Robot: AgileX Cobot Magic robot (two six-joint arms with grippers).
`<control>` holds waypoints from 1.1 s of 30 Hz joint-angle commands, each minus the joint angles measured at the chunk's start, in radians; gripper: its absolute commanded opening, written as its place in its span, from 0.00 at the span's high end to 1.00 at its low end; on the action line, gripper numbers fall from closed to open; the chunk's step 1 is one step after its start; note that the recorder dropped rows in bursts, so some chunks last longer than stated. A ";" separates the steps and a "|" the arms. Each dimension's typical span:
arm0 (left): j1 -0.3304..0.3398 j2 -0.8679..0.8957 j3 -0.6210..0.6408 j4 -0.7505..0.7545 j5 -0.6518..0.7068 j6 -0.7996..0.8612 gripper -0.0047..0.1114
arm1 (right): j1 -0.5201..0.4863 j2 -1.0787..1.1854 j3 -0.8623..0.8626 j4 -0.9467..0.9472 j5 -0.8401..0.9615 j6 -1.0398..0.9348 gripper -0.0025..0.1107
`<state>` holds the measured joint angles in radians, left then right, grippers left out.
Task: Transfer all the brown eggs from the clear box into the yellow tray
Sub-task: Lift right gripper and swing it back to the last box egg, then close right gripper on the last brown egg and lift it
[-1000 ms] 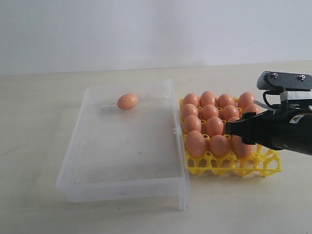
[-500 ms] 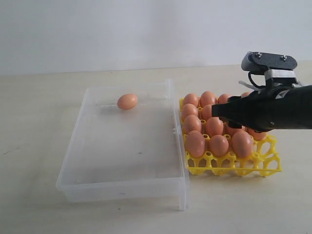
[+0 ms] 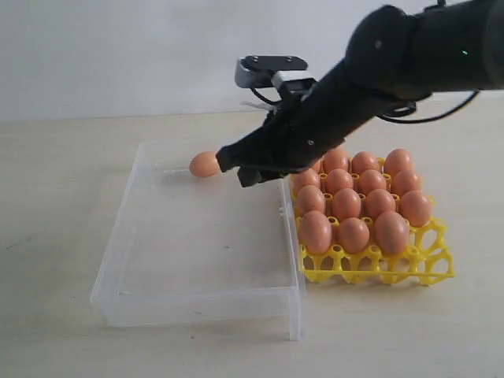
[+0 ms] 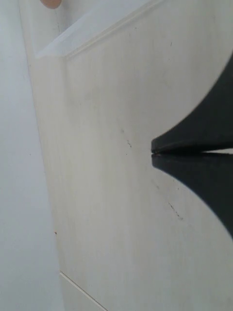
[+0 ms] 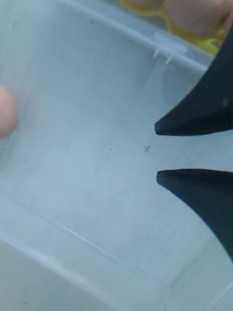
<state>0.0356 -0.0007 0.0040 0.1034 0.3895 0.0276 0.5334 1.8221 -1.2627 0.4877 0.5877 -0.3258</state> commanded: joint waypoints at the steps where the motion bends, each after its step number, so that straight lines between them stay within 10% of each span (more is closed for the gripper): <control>1: -0.006 0.001 -0.004 -0.002 -0.009 -0.005 0.96 | 0.002 0.151 -0.247 0.004 0.143 -0.038 0.81; 9: -0.006 0.001 -0.004 -0.002 -0.009 -0.005 0.96 | -0.010 0.415 -0.555 -0.007 0.037 0.176 0.47; 33: -0.006 0.001 -0.004 -0.002 -0.009 -0.005 0.96 | -0.024 0.657 -0.731 0.021 -0.145 0.326 0.46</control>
<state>0.0356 -0.0007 0.0040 0.1034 0.3895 0.0276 0.5152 2.4785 -1.9817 0.5047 0.4758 0.0000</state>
